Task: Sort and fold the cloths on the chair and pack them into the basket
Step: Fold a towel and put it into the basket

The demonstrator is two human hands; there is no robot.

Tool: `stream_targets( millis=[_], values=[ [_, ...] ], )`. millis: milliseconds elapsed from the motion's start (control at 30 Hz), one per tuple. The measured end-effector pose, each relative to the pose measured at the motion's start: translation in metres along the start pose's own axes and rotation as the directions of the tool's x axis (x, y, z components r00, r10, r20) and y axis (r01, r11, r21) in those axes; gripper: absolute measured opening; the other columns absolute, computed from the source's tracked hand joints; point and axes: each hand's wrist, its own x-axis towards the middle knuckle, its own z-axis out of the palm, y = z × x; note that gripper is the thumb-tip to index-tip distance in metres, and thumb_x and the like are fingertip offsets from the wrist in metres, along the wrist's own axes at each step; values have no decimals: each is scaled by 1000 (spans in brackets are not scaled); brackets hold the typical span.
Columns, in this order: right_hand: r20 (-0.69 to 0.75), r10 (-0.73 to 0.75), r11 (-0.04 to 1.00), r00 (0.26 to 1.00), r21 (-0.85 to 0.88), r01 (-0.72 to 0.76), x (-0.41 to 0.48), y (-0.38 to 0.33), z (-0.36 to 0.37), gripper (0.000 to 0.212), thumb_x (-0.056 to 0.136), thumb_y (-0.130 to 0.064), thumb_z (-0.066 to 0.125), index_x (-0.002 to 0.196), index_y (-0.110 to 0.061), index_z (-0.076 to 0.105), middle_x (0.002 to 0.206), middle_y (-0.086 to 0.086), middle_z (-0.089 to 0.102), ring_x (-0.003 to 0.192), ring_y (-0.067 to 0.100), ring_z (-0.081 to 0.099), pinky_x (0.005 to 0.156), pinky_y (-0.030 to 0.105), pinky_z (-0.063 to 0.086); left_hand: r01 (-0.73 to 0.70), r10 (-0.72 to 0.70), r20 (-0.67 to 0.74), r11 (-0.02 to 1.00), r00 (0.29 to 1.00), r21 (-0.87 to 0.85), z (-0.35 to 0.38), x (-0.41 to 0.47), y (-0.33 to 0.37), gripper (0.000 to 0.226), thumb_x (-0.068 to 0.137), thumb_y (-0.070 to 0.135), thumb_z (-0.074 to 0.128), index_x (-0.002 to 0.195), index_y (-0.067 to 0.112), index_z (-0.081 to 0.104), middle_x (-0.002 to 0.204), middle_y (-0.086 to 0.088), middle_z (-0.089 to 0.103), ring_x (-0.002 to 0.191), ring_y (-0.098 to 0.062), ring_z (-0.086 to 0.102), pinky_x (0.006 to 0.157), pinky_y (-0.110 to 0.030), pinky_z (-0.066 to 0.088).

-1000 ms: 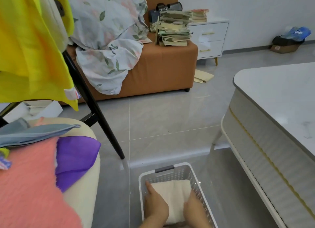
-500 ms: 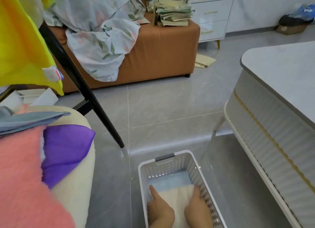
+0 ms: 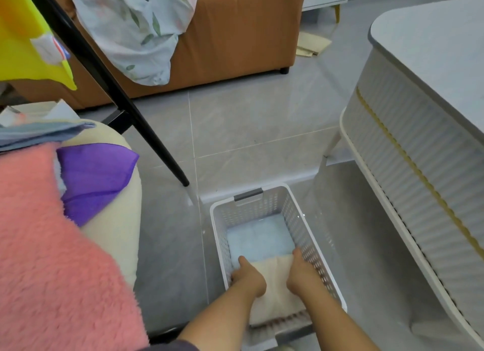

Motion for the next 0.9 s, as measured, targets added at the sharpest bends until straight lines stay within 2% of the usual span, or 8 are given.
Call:
stream_targets(
  millis=[100, 233, 333, 400, 500, 667, 833, 900],
  values=[
    [38, -70, 993, 997, -88, 73, -7, 1, -2, 58, 99, -11, 32, 151, -12, 6, 148, 17, 32, 135, 28, 36, 111, 35, 26, -6, 1, 35, 987, 999, 163, 6, -2, -1, 89, 83, 22, 68, 145, 12, 4, 142, -16, 31, 126, -25, 43, 97, -30, 41],
    [16, 19, 953, 1000, -302, -13, -1, -8, 9, 55, 98, -11, 38, 148, -10, 17, 146, 11, 36, 131, 27, 42, 105, 39, 41, -101, 121, -57, 955, 991, 278, 14, -3, -5, 52, 90, 13, 53, 137, 12, 29, 138, -14, 30, 121, -28, 46, 95, -33, 44],
    [-10, -53, 899, 999, -437, 43, -2, -17, 14, 43, 96, -12, 45, 137, -11, 31, 137, 13, 39, 119, 25, 51, 93, 34, 48, -249, 332, -69, 815, 941, 524, 15, -6, -3, 40, 94, 6, 47, 133, 8, 41, 137, -16, 36, 120, -30, 49, 85, -20, 44],
    [37, -155, 893, 987, -422, 156, -1, -12, 19, 38, 97, -9, 42, 134, -10, 35, 137, 13, 40, 119, 23, 51, 95, 31, 43, -404, 450, 109, 637, 886, 656, 15, -10, -4, 33, 95, 4, 45, 128, 2, 49, 134, -19, 46, 122, -32, 48, 89, -22, 41],
    [88, -238, 884, 967, -393, 253, 1, 4, 27, 37, 96, -5, 42, 132, -11, 37, 133, 12, 43, 116, 23, 52, 95, 30, 42, -473, 414, 300, 422, 859, 773, 15, -15, -11, 38, 91, 6, 54, 128, 6, 47, 129, -20, 47, 118, -35, 48, 95, -43, 39],
    [113, -264, 898, 958, -334, 287, 4, 12, 34, 42, 95, -3, 42, 134, -13, 34, 129, 12, 40, 110, 25, 53, 88, 32, 44, -519, 387, 383, 355, 839, 778, 11, -15, -15, 43, 92, 4, 51, 133, 7, 42, 131, -21, 41, 117, -38, 46, 95, -46, 38],
    [225, -291, 901, 930, -262, 345, 0, 16, 22, 46, 87, 0, 48, 129, -15, 38, 129, 11, 36, 90, 22, 41, 76, 30, 39, -530, 322, 450, 232, 833, 816, -3, -17, -14, 53, 97, 6, 41, 146, 24, 33, 146, -10, 31, 130, -34, 37, 101, -44, 36],
    [267, -285, 897, 921, -263, 354, -2, 17, 14, 52, 86, 2, 50, 134, -17, 39, 132, 9, 35, 91, 21, 43, 81, 29, 42, -504, 298, 442, 179, 846, 845, -5, -19, -12, 52, 97, 10, 43, 147, 23, 32, 149, -9, 29, 133, -32, 34, 106, -48, 33]
  ],
)
